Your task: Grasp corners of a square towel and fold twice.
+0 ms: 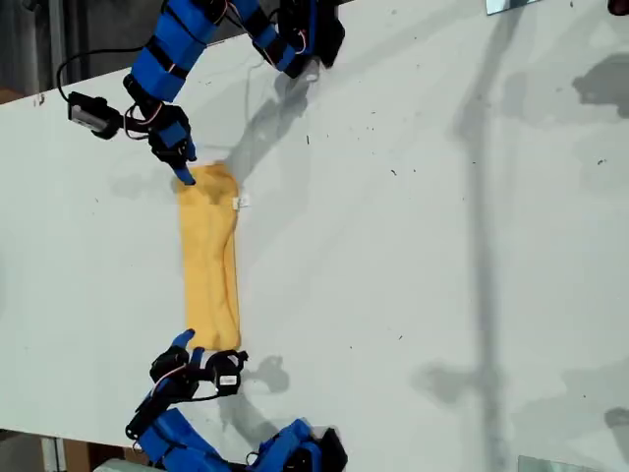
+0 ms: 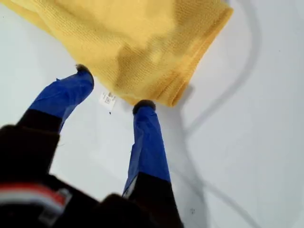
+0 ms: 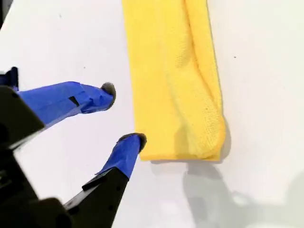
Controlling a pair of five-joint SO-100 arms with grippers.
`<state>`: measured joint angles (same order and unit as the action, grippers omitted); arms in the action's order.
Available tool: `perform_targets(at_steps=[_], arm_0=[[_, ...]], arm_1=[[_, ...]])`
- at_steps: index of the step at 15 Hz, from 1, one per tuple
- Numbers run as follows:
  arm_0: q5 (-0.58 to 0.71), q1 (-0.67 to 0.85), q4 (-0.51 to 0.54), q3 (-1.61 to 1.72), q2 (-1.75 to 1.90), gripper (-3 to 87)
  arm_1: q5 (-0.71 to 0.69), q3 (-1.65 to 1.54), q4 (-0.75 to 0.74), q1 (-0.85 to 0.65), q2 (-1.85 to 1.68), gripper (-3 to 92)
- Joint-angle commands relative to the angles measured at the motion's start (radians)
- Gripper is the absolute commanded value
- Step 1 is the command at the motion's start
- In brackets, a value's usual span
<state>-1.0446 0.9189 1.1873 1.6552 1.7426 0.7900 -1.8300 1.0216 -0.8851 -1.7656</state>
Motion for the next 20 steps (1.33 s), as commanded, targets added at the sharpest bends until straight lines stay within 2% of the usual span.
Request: perform_targets(at_steps=[1,4,10,12,14,15,16,18,20], arm_0=[[0.005,0.029,-0.005,-0.018,0.029,13.6],[0.005,0.092,-0.025,0.014,0.014,13.5],[-0.044,0.221,-0.137,0.244,0.204,13.4],[-0.106,0.229,-0.152,0.393,0.364,13.4],[-0.190,0.167,-0.183,0.690,0.739,13.4],[-0.221,0.149,-0.155,0.847,0.999,13.8],[-0.258,0.140,-0.061,0.977,1.279,14.2],[-0.356,0.106,0.206,1.121,1.744,13.8],[-0.393,0.049,0.236,1.154,1.738,14.1]], arm_1=[[-0.029,0.107,-0.014,-0.023,0.103,28.7],[-0.091,0.414,0.098,-0.046,0.459,34.7],[-0.146,0.505,0.124,-0.175,0.597,34.2],[-0.146,0.531,0.140,-0.175,0.664,34.0],[-0.156,0.548,0.155,-0.173,0.698,34.0],[-0.156,0.548,0.160,-0.170,0.699,34.0],[-0.156,0.545,0.163,-0.164,0.699,34.0],[-0.160,0.551,0.163,-0.156,0.716,34.2],[-0.158,0.572,0.198,-0.164,0.758,31.1]])
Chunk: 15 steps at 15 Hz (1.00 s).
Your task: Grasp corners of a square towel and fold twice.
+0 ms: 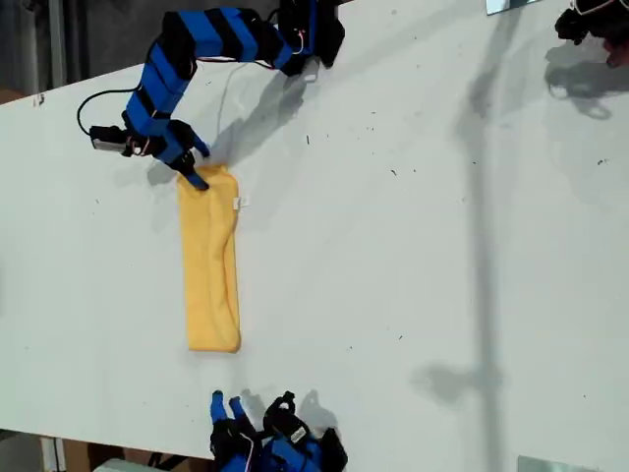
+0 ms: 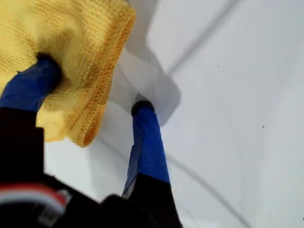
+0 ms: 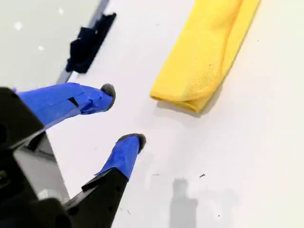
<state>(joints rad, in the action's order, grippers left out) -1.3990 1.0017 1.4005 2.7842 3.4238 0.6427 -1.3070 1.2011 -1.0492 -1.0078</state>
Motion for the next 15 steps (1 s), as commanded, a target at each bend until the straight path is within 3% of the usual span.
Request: perform_targets(at_steps=[1,3,6,11,15], arm_0=[[-0.048,-0.041,0.032,0.072,0.057,14.2],[-0.087,-0.081,0.057,0.144,0.057,14.0],[-0.114,-0.212,-0.023,0.230,0.057,14.3],[-0.153,-0.262,-0.069,0.321,0.054,14.2],[-0.137,-0.255,-0.071,0.322,0.052,14.5]], arm_1=[[0.000,0.057,0.055,-0.028,0.031,19.4],[0.018,0.034,0.063,-0.086,0.041,0.0],[0.044,-0.017,0.063,-0.132,0.023,-0.1],[0.126,-0.238,-0.032,-0.230,-0.179,-0.1],[0.178,-0.318,-0.035,-0.135,-0.482,-0.1]])
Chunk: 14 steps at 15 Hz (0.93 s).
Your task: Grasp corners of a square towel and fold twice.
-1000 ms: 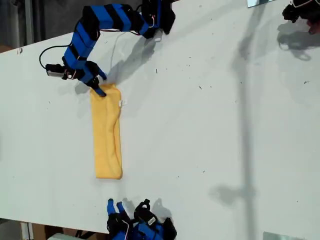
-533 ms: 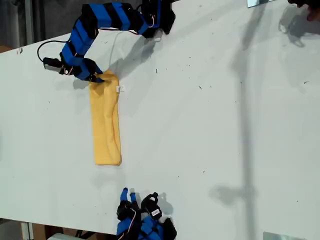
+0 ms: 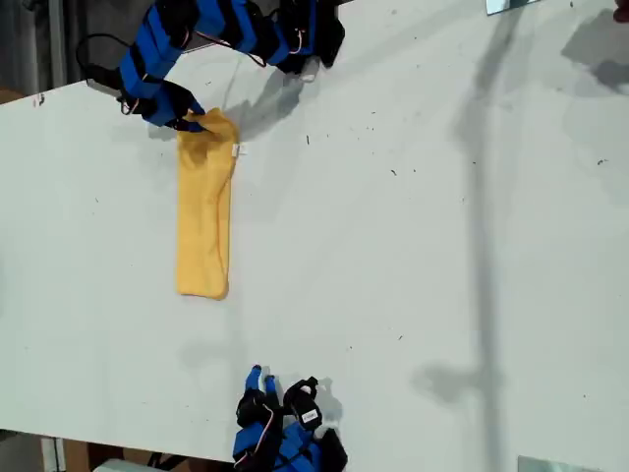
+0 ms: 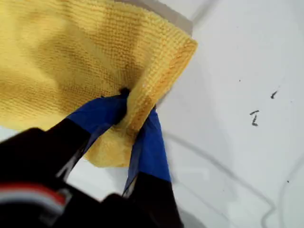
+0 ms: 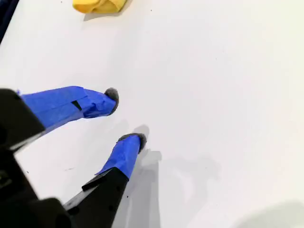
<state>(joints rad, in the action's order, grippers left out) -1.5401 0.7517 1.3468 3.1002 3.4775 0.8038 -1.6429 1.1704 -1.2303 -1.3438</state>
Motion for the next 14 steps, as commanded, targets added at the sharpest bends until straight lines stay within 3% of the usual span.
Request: perform_targets(at_steps=[1,8,14], arm_0=[[0.006,-0.005,-0.017,0.006,-0.002,14.4],[0.011,-0.008,-0.017,0.006,-0.002,13.9],[0.015,-0.005,-0.017,0.006,-0.003,13.7]], arm_1=[[0.032,0.055,0.023,0.081,-0.183,-0.1],[-0.043,0.310,-0.063,0.331,-0.189,-0.1],[-0.046,0.426,-0.460,0.546,-0.095,-0.1]])
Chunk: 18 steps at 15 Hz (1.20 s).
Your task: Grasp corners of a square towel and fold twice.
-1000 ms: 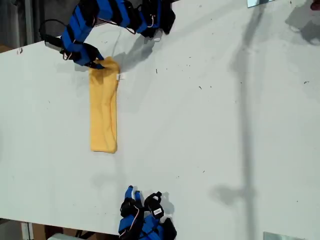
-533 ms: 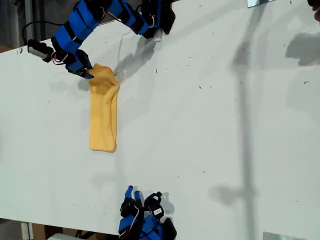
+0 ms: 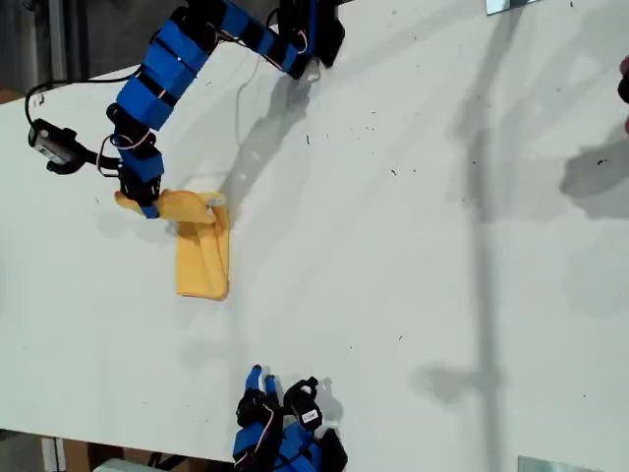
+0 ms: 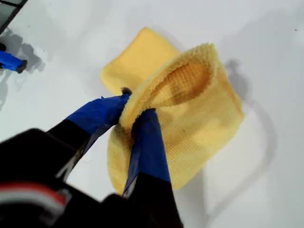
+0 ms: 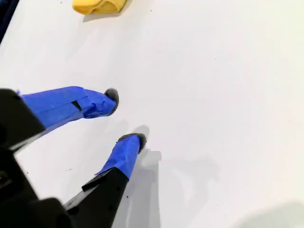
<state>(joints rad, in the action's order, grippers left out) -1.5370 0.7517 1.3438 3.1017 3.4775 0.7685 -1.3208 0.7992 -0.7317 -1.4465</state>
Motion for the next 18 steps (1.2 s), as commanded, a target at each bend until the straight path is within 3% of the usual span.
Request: perform_targets(at_steps=[1,5,9,14,18], arm_0=[[0.014,-0.006,-0.014,0.005,-0.003,13.7],[0.017,-0.008,-0.014,0.005,-0.003,13.6],[0.018,-0.011,-0.014,0.005,-0.002,13.6],[0.020,-0.011,-0.015,0.005,-0.002,13.7],[0.018,-0.012,-0.015,0.005,-0.002,13.7]], arm_1=[[-0.011,0.156,-0.124,0.072,0.072,-0.1],[-0.037,0.407,-0.183,0.132,0.360,-0.1],[-0.038,0.449,-0.233,0.144,0.479,-0.1],[-0.031,0.446,-0.261,0.155,0.489,20.9],[-0.041,0.445,-0.267,0.156,0.463,24.0]])
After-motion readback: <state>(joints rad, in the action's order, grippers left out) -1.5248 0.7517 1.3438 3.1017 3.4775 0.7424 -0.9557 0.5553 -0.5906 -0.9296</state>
